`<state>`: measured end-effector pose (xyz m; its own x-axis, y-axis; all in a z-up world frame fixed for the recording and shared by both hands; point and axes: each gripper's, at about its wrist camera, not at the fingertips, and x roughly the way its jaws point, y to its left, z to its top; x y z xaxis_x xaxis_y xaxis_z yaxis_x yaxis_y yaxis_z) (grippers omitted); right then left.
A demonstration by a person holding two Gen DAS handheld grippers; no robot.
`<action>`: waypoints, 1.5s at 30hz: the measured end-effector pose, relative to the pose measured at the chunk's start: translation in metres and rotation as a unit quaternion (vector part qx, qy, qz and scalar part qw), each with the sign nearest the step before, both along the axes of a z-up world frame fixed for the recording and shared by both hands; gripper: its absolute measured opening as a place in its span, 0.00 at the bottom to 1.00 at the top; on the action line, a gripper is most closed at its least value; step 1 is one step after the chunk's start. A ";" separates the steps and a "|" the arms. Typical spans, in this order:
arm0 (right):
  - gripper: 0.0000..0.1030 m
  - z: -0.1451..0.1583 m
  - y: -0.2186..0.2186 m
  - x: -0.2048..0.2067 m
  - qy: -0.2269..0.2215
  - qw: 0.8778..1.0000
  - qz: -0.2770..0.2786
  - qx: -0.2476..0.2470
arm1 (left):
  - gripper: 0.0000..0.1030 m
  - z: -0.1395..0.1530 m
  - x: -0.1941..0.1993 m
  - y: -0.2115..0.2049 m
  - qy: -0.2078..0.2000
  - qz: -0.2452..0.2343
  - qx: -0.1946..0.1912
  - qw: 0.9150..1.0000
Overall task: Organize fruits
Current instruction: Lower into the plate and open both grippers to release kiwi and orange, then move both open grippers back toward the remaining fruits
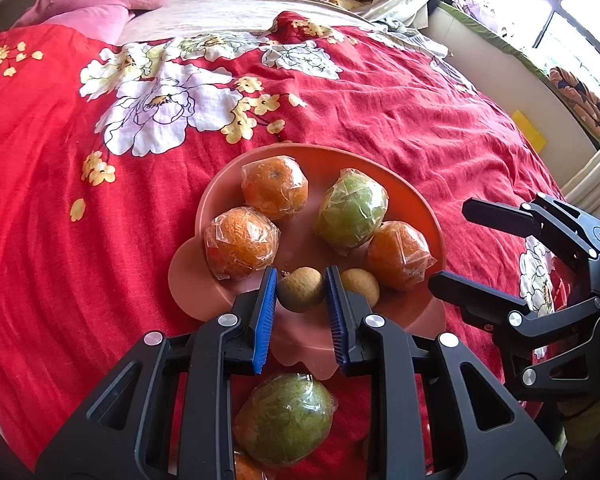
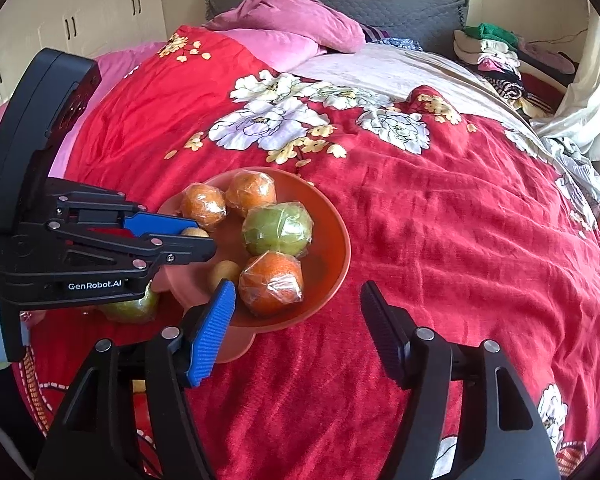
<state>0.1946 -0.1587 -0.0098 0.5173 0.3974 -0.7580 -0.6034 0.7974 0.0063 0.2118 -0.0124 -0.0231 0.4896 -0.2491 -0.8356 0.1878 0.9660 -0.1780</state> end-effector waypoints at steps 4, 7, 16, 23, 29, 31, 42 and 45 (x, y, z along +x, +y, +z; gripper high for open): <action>0.68 0.000 -0.001 0.000 -0.001 1.000 -0.003 0.000 | 0.22 0.002 -0.001 -0.001 -0.004 0.001 0.003 1.000; 0.70 0.001 -0.002 0.000 -0.001 1.000 -0.006 0.001 | 0.24 0.003 -0.002 -0.001 -0.004 0.001 0.005 1.000; 0.84 0.004 -0.006 0.000 -0.004 1.000 -0.021 0.003 | 0.35 0.010 -0.006 -0.002 -0.012 0.006 0.009 1.000; 0.88 0.009 -0.008 -0.002 -0.010 1.000 -0.028 0.007 | 0.42 0.020 -0.011 0.004 -0.024 0.012 0.008 1.000; 0.90 0.012 -0.010 -0.004 -0.014 0.999 -0.032 0.007 | 0.49 0.027 -0.015 0.006 -0.032 0.018 0.010 0.999; 0.91 0.014 -0.010 -0.006 -0.016 0.999 -0.034 0.008 | 0.54 0.029 -0.017 0.007 -0.034 0.021 0.011 0.999; 0.92 0.029 -0.016 -0.012 -0.031 0.999 -0.043 0.011 | 0.72 0.043 -0.027 0.013 -0.049 0.034 0.016 0.998; 0.93 0.034 -0.018 -0.015 -0.037 0.998 -0.045 0.013 | 0.75 0.047 -0.030 0.014 -0.054 0.037 0.016 0.998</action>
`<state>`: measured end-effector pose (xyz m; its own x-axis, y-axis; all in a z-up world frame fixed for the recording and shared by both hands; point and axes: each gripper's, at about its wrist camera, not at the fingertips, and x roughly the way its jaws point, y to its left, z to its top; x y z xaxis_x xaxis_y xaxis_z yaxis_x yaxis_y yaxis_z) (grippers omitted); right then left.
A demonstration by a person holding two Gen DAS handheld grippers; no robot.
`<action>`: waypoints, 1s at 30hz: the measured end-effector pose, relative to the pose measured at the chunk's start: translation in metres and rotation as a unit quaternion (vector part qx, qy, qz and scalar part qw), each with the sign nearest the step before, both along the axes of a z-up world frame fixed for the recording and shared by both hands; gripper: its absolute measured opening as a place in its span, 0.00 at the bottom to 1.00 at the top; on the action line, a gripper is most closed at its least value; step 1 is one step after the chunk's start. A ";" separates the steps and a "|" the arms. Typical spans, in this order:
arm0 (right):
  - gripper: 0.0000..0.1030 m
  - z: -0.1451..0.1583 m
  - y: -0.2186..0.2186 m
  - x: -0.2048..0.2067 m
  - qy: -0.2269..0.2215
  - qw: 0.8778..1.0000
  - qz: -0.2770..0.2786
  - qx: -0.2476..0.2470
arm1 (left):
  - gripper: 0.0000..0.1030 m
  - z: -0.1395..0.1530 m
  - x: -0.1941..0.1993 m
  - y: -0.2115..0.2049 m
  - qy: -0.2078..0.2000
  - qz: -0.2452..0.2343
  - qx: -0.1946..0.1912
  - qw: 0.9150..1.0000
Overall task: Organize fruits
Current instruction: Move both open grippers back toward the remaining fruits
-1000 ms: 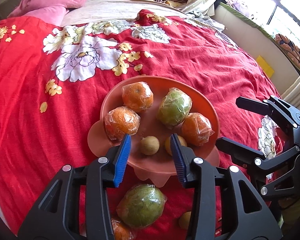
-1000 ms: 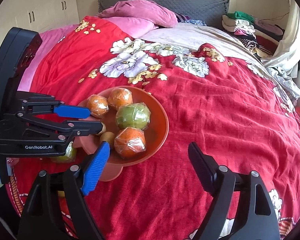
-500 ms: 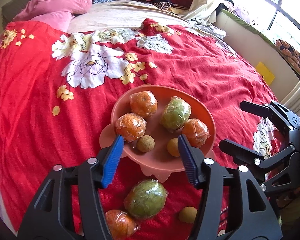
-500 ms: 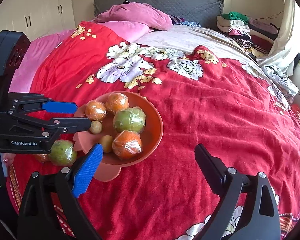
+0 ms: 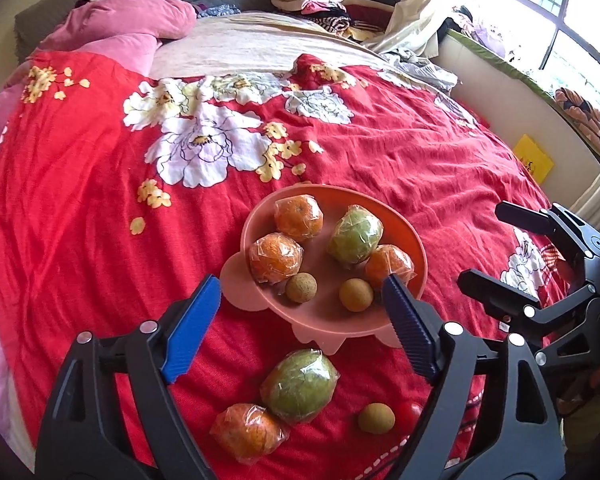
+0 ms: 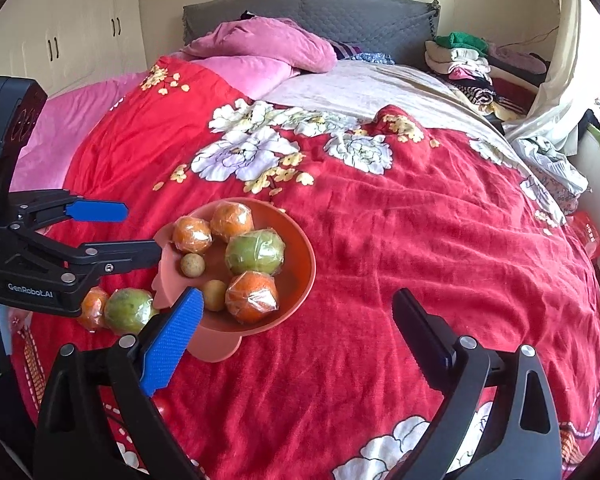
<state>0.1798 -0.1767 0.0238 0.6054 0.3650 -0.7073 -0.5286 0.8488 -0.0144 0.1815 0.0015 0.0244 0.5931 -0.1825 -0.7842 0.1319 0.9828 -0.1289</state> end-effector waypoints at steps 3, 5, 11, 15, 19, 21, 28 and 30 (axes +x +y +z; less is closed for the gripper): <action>0.94 0.005 -0.002 -0.004 -0.005 1.000 -0.002 0.002 | 0.79 0.006 -0.003 0.001 -0.007 0.004 0.001 1.000; 0.94 0.008 -0.002 -0.006 -0.008 1.000 -0.002 0.001 | 0.83 0.011 -0.007 0.003 -0.012 0.008 0.003 1.000; 0.95 0.017 -0.002 -0.015 -0.016 1.000 0.001 0.005 | 0.88 0.020 -0.018 0.011 -0.022 0.020 0.003 1.000; 0.95 0.021 0.000 -0.022 -0.020 1.000 0.005 0.006 | 0.89 0.023 -0.026 0.017 -0.025 0.026 0.003 0.999; 0.95 0.024 0.001 -0.028 -0.022 1.000 0.009 0.007 | 0.90 0.025 -0.033 0.023 -0.027 0.034 0.003 0.999; 0.95 0.025 0.002 -0.031 -0.023 1.000 0.011 0.008 | 0.90 0.026 -0.037 0.025 -0.028 0.039 0.004 0.999; 0.95 0.025 0.007 -0.042 -0.024 0.999 0.020 0.008 | 0.90 0.027 -0.048 0.031 -0.029 0.049 0.004 0.998; 0.95 0.024 0.009 -0.046 -0.023 0.999 0.025 0.006 | 0.90 0.026 -0.052 0.032 -0.029 0.051 0.006 0.998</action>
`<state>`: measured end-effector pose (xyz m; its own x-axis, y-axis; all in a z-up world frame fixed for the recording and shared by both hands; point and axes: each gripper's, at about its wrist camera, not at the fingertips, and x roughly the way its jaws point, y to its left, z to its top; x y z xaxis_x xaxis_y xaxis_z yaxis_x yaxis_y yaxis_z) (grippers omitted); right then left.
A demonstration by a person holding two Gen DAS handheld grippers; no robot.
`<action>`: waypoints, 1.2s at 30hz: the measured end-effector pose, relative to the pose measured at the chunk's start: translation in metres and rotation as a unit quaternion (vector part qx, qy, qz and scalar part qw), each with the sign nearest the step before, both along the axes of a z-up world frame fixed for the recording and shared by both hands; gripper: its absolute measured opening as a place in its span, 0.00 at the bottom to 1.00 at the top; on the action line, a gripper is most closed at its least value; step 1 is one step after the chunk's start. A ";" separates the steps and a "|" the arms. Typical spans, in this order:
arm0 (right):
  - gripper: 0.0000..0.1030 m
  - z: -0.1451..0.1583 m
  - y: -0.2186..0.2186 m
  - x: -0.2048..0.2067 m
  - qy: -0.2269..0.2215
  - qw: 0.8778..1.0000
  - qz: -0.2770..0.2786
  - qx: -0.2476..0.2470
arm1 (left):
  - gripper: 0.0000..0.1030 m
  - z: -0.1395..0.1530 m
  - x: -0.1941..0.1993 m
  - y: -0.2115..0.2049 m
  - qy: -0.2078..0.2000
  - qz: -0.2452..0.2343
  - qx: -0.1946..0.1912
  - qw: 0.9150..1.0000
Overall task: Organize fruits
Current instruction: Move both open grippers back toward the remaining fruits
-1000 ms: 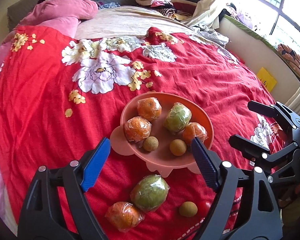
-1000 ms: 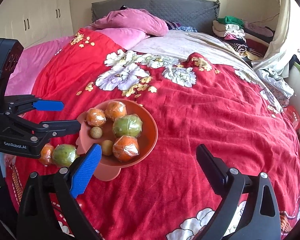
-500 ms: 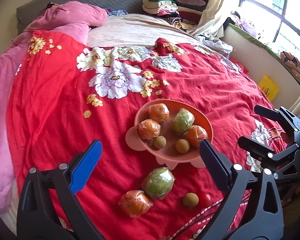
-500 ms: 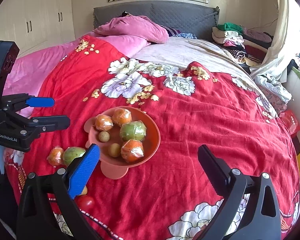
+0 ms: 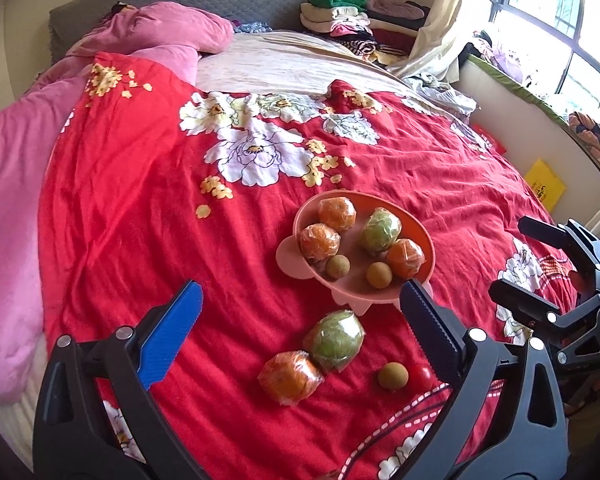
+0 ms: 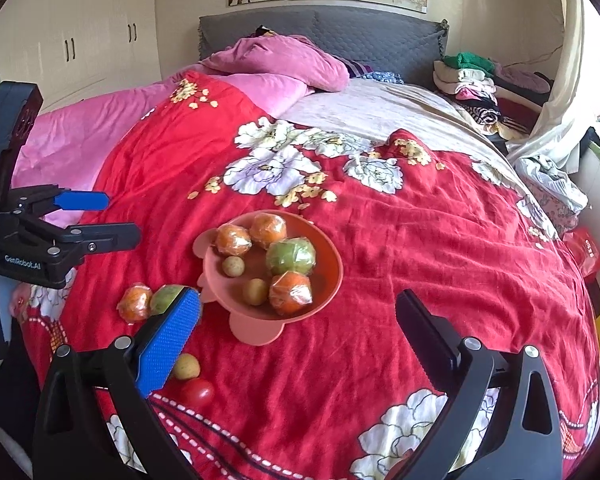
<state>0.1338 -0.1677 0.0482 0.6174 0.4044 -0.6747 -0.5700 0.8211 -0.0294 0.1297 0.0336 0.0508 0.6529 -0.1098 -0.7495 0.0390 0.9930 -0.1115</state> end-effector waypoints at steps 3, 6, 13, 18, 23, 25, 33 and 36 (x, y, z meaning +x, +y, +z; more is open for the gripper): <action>0.95 -0.002 0.004 -0.005 0.002 1.000 0.005 -0.002 | 0.90 -0.001 -0.005 0.002 0.001 0.002 0.002 1.000; 0.95 -0.003 0.007 -0.009 0.002 1.000 0.010 -0.004 | 0.90 -0.002 -0.009 0.003 0.002 0.004 0.007 1.000; 0.95 -0.006 0.013 -0.018 0.005 1.000 0.020 -0.008 | 0.90 -0.004 -0.018 0.007 0.003 0.009 0.007 1.000; 0.95 -0.009 0.016 -0.023 0.008 1.000 0.025 -0.011 | 0.90 -0.009 -0.023 0.007 0.008 0.007 0.010 1.000; 0.95 -0.012 0.020 -0.027 0.010 0.999 0.031 -0.016 | 0.90 -0.014 -0.029 0.011 0.013 0.010 0.013 1.000; 0.95 -0.012 0.022 -0.029 0.012 0.999 0.033 -0.018 | 0.90 -0.016 -0.031 0.013 0.015 0.012 0.015 1.000; 0.95 -0.017 0.028 -0.034 0.017 0.999 0.044 -0.023 | 0.90 -0.025 -0.039 0.017 0.025 0.012 0.020 0.999; 0.95 -0.020 0.031 -0.035 0.020 0.998 0.049 -0.026 | 0.90 -0.032 -0.042 0.016 0.032 0.008 0.024 0.999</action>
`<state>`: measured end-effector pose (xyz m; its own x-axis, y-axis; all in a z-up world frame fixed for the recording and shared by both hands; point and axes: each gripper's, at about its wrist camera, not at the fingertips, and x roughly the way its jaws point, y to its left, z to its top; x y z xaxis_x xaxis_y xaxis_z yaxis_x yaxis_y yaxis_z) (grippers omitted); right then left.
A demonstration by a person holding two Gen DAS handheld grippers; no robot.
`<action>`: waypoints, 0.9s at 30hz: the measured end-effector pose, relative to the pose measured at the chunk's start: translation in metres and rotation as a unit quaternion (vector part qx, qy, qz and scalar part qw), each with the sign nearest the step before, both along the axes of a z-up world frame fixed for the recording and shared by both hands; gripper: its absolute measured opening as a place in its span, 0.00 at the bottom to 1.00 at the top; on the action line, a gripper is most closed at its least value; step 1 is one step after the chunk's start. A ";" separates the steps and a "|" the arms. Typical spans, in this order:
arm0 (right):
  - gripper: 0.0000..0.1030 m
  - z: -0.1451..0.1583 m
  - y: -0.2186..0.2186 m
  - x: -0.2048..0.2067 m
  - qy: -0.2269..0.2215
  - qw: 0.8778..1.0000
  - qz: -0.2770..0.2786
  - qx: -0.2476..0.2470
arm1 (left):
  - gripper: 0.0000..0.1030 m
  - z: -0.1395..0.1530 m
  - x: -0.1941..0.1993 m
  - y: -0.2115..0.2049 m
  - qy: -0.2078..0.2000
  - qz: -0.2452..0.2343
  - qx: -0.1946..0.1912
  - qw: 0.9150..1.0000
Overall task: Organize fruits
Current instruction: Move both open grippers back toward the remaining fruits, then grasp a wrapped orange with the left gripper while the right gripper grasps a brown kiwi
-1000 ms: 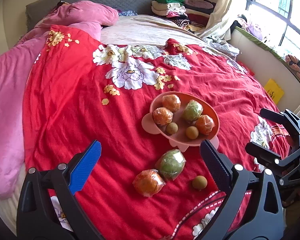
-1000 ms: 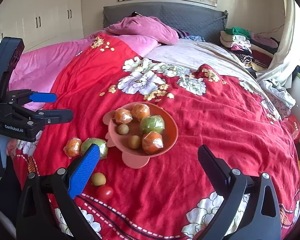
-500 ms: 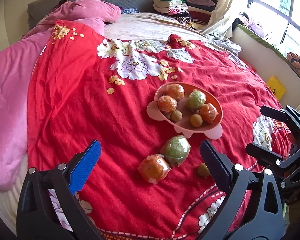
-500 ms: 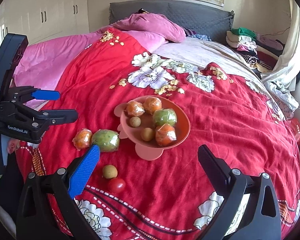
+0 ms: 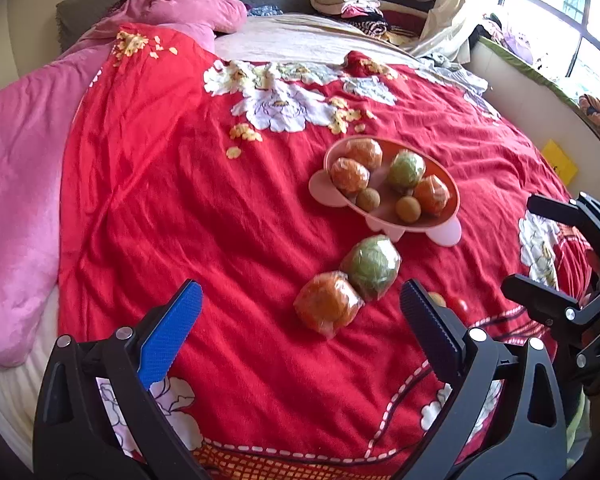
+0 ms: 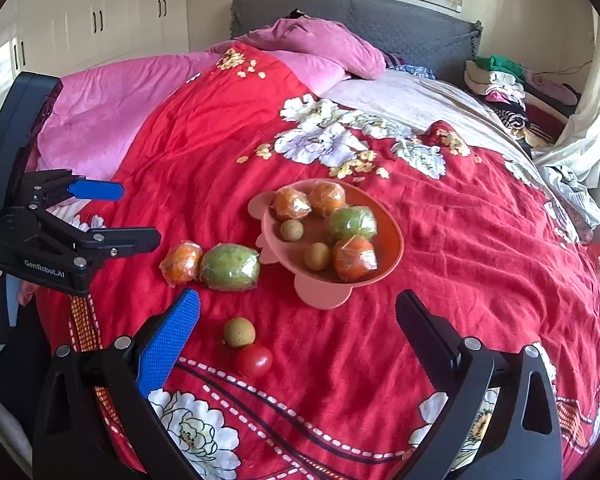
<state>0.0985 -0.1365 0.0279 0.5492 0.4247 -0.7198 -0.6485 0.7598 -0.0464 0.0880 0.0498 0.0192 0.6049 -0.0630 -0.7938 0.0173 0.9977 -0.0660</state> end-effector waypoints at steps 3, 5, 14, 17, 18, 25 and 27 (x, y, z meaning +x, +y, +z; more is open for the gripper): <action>0.95 -0.004 0.003 -0.001 0.006 1.000 0.006 -0.004 | 0.90 -0.006 -0.002 0.000 0.006 -0.003 0.004 1.000; 0.95 -0.008 0.006 -0.002 0.009 1.000 0.009 -0.008 | 0.90 -0.009 -0.003 -0.001 0.009 -0.005 0.006 1.000; 0.95 -0.024 0.019 -0.004 0.026 0.999 0.032 -0.030 | 0.90 -0.023 -0.004 0.000 0.023 -0.004 0.006 1.000; 0.94 -0.029 0.025 -0.004 0.031 0.998 0.040 -0.038 | 0.90 -0.026 -0.003 0.000 0.026 -0.004 0.004 1.000; 0.94 -0.030 0.026 -0.004 0.033 0.998 0.044 -0.040 | 0.90 -0.027 -0.003 0.000 0.027 -0.005 0.003 1.000; 0.77 -0.041 0.035 -0.003 0.048 0.995 0.063 -0.056 | 0.89 -0.033 0.000 0.001 0.030 -0.010 -0.005 0.999; 0.73 -0.044 0.038 -0.004 0.053 0.994 0.073 -0.060 | 0.84 -0.035 0.001 0.002 0.032 -0.013 -0.010 0.999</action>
<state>0.0947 -0.0981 -0.0165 0.4070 0.4020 -0.8202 -0.7573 0.6506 -0.0569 0.0890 0.0515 -0.0156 0.5514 -0.0940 -0.8289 0.0382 0.9954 -0.0875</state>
